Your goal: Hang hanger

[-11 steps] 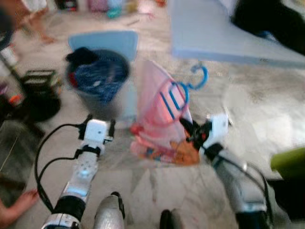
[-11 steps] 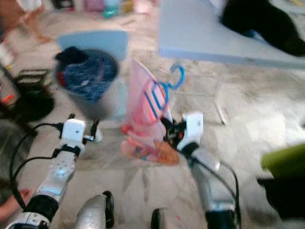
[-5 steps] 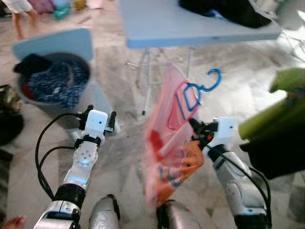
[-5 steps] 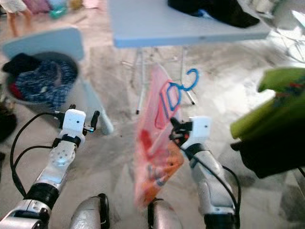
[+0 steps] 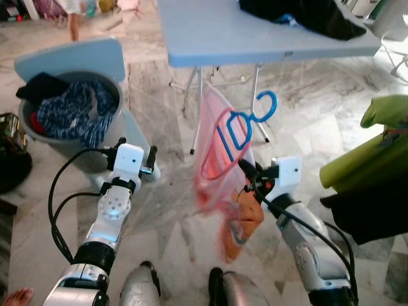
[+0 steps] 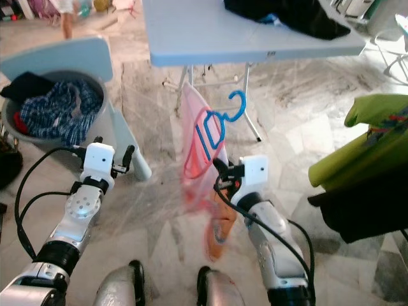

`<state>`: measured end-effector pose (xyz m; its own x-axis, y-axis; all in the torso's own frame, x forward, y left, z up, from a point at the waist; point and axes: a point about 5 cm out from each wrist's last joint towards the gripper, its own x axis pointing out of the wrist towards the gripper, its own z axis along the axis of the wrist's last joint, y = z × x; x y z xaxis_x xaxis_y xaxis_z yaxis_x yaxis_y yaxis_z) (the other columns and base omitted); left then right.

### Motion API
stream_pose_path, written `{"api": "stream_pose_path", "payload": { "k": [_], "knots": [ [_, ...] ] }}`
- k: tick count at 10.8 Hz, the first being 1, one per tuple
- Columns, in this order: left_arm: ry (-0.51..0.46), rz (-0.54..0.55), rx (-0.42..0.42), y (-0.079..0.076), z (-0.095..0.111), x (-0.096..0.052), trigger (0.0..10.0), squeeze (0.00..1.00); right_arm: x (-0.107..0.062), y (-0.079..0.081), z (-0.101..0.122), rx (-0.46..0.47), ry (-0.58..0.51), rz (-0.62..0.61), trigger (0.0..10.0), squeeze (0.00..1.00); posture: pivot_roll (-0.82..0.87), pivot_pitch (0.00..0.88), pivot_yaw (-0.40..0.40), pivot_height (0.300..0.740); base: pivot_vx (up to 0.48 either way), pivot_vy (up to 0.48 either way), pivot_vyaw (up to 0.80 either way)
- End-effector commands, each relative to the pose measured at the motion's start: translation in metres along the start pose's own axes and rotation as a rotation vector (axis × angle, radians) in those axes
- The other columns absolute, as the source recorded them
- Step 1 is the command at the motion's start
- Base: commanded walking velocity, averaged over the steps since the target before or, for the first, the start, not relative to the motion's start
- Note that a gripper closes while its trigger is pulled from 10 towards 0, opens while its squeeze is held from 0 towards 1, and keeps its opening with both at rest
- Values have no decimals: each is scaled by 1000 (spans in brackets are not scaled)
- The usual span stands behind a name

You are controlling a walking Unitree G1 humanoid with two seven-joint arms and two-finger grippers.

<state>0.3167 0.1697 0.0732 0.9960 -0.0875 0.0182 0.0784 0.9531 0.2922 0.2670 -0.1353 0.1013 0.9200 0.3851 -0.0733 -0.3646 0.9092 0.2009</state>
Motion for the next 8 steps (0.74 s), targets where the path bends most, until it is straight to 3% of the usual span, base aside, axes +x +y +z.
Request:
{"api": "stream_pose_path", "payload": {
  "k": [1, 5, 8],
  "knots": [
    [11, -11, -6, -2, -4, -3, 10000, 0, 0, -3, 9, -21, -38, -2, 10000, 0, -1, 181, -75, 740, 401, 0, 0],
    [14, -9, -13, -3, -5, -3, 10000, 0, -3, -3, 5, -33, -24, 7, 10000, 0, -4, 179, -78, 740, 389, 0, 0],
    [22, 6, -12, -5, -8, -5, 10000, 0, -5, -4, 0, -64, 11, 58, 10000, 0, -1, 179, -79, 740, 0, 0, 0]
  ]
}}
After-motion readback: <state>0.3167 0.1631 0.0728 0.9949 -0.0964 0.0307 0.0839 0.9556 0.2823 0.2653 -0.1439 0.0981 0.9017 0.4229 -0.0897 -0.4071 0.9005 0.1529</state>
